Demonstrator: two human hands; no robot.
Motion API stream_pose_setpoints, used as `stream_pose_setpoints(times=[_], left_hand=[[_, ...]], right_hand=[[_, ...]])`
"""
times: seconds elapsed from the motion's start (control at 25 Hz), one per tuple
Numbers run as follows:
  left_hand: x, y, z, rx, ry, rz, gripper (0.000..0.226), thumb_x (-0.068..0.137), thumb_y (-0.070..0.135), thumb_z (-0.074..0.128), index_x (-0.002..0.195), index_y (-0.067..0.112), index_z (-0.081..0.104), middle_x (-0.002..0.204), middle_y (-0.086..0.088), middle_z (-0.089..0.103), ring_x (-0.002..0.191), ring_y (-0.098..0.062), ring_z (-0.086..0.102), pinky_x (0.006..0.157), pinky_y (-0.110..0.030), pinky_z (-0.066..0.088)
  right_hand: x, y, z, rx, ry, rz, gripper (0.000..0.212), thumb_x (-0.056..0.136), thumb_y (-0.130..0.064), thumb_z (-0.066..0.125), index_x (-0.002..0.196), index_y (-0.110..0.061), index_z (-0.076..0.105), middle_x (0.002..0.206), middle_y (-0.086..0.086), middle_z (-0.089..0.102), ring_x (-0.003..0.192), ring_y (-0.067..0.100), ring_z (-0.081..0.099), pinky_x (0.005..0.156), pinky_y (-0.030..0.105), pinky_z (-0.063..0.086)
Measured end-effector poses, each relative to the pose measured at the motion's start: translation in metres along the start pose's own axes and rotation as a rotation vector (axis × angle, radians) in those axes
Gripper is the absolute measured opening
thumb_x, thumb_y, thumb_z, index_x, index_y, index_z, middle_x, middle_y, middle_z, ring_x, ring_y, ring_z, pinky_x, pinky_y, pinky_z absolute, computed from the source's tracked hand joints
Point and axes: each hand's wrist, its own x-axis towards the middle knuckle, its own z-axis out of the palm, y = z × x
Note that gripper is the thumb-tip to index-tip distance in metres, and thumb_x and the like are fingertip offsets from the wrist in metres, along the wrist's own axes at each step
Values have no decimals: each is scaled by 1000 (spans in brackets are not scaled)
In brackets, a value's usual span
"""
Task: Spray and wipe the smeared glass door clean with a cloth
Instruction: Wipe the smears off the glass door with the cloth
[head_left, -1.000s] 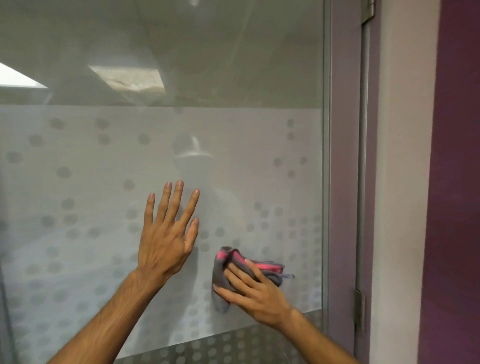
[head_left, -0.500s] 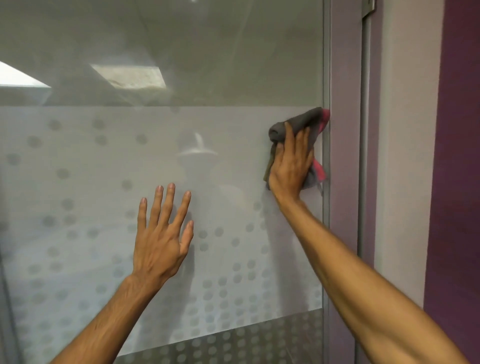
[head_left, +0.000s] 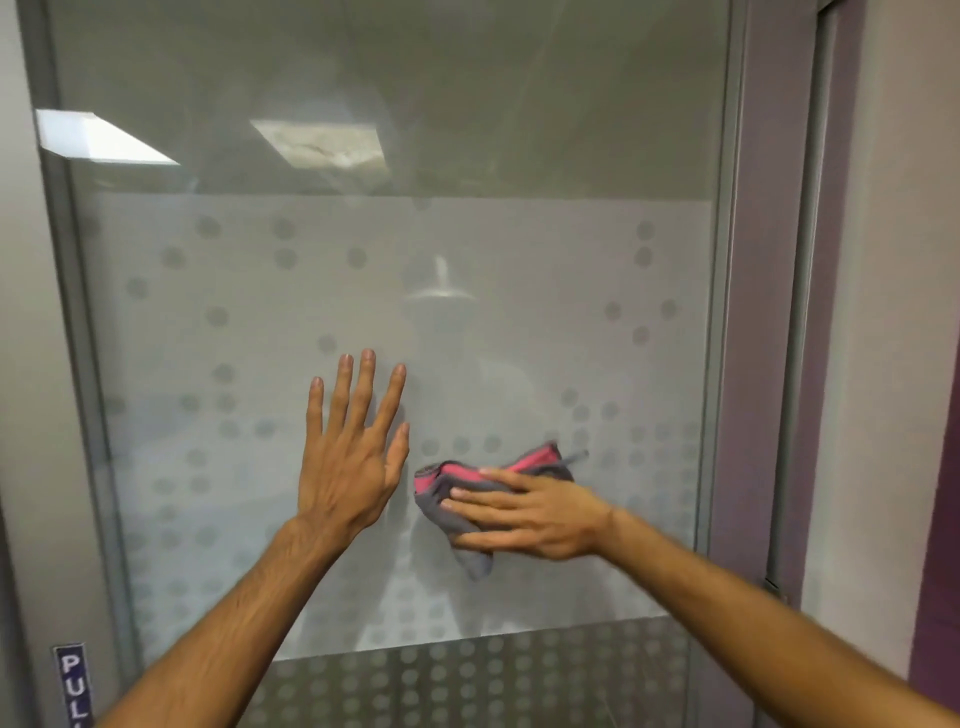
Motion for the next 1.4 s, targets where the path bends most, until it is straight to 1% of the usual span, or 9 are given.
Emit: stream_pose_setpoints(times=[0.12, 0.28, 0.4, 0.64, 0.76, 0.92, 1.08, 1.32, 1.4], left_hand=[[-3, -5, -1, -17, 9, 29, 63, 104, 44, 30, 162, 22, 15, 171, -11, 5, 158, -31, 7, 123, -59, 19], [-2, -15, -3, -9, 4, 82, 62, 106, 47, 25, 162, 23, 17, 171, -9, 7, 158, -30, 9, 124, -56, 20], [-1, -18, -3, 1, 1, 93, 62, 106, 47, 27, 162, 23, 17, 171, -10, 8, 158, -30, 8, 124, -55, 20], [-2, -40, -8, -5, 59, 26, 63, 105, 44, 34, 162, 23, 17, 171, -10, 10, 158, -30, 10, 123, -58, 19], [0, -62, -12, 4, 51, -39, 65, 104, 47, 32, 162, 22, 15, 171, -10, 7, 158, -30, 8, 125, -58, 16], [4, -87, -18, 27, 36, -45, 67, 104, 49, 31, 162, 22, 13, 171, -12, 6, 158, -31, 6, 125, -58, 16], [3, -101, -19, 39, 54, -110, 67, 104, 50, 30, 162, 22, 13, 171, -14, 4, 158, -33, 5, 124, -59, 16], [4, -131, -24, 39, 65, -179, 69, 103, 51, 32, 162, 23, 11, 171, -13, 1, 158, -32, 2, 126, -58, 13], [6, -144, -26, 30, 59, -205, 68, 103, 50, 31, 162, 24, 10, 171, -13, 1, 158, -32, 2, 126, -56, 13]], right_hand=[[12, 80, -33, 4, 145, 137, 47, 100, -11, 52, 147, -12, 55, 157, 18, 45, 150, 35, 38, 124, 54, 28], [48, 177, -83, 25, 487, 842, 45, 102, -12, 52, 147, -7, 54, 155, 29, 42, 148, 45, 36, 127, 55, 16], [100, 179, -91, 23, 694, 1246, 47, 103, -14, 51, 149, -7, 51, 157, 25, 42, 151, 38, 33, 121, 60, 25], [106, 49, -27, -40, 500, 869, 60, 97, -6, 62, 154, -14, 45, 162, 18, 36, 155, 32, 26, 127, 53, 17], [94, -39, 13, -15, 241, 438, 71, 95, -4, 60, 159, -15, 34, 167, 16, 27, 157, 33, 19, 127, 57, 13], [86, -16, 7, -1, 7, -13, 57, 105, -16, 50, 160, -18, 34, 167, 14, 27, 157, 32, 21, 129, 52, 10], [101, 83, -40, 6, 169, 240, 44, 106, -11, 39, 147, -11, 55, 157, 19, 45, 149, 38, 38, 118, 59, 35], [155, 166, -93, 48, 550, 974, 50, 105, -8, 52, 154, -7, 43, 163, 23, 33, 156, 37, 21, 123, 62, 21], [185, 155, -89, 88, 633, 1050, 49, 104, -5, 55, 151, -3, 46, 161, 26, 34, 154, 41, 24, 123, 60, 21]])
